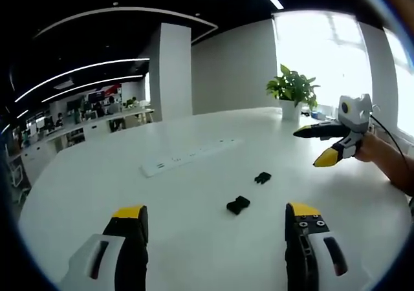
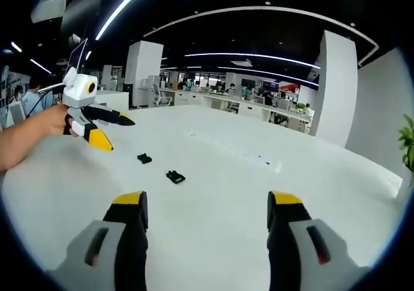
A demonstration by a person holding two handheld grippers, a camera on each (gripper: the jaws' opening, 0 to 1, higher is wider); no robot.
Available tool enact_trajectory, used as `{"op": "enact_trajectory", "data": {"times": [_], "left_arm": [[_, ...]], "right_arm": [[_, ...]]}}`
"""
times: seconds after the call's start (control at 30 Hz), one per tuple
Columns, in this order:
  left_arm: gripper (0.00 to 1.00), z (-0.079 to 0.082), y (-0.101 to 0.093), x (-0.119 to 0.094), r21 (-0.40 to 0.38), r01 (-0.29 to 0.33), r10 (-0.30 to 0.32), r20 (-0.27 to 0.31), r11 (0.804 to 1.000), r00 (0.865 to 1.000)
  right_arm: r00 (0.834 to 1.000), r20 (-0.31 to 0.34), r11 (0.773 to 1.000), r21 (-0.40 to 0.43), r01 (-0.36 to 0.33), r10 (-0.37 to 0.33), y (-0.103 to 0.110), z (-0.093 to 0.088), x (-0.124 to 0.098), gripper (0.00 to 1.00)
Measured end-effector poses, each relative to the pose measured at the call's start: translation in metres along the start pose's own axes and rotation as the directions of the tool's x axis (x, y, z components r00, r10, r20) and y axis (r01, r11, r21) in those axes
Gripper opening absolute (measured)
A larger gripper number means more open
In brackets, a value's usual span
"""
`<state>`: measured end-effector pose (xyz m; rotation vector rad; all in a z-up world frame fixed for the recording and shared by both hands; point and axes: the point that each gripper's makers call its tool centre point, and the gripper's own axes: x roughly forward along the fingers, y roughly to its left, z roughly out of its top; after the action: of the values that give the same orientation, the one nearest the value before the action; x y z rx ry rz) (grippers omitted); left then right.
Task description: Snap the two parts of the plastic buckle together until the buckle closes and remains connected.
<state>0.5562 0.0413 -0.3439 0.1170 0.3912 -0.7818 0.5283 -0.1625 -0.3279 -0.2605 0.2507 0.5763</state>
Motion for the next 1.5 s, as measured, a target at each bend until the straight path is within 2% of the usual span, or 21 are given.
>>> {"op": "enact_trajectory", "data": {"times": [0.2,0.3,0.53,0.87,1.2,1.5], "left_arm": [[0.89,0.003,0.003,0.002,-0.002,0.006,-0.006,0.011,1.0,1.0],[0.86,0.003,0.002,0.004,-0.001,0.014,-0.014,0.004,1.0,1.0],[0.87,0.003,0.0,0.011,0.016,0.026,-0.026,-0.001,1.0,1.0],[0.87,0.008,0.003,0.018,0.017,0.038,-0.038,0.001,0.999,0.999],[0.87,0.005,0.006,0.017,0.026,0.035,-0.035,-0.006,0.999,0.999],[0.86,0.002,0.008,0.019,0.036,0.053,-0.052,-0.019,0.998,0.998]], "right_arm": [[1.0,-0.007,1.0,-0.005,-0.006,0.006,0.0,0.0,0.005,0.75],[1.0,-0.004,1.0,-0.002,-0.004,0.004,-0.001,0.001,0.006,0.75],[1.0,-0.011,1.0,-0.003,-0.003,0.003,-0.004,-0.003,0.008,0.73],[1.0,-0.004,1.0,-0.001,0.0,0.0,-0.009,0.001,0.013,0.72],[1.0,-0.012,1.0,-0.008,0.005,-0.005,-0.012,-0.004,0.016,0.69],[1.0,-0.006,1.0,-0.016,-0.012,0.012,-0.009,0.0,0.024,0.69]]}}
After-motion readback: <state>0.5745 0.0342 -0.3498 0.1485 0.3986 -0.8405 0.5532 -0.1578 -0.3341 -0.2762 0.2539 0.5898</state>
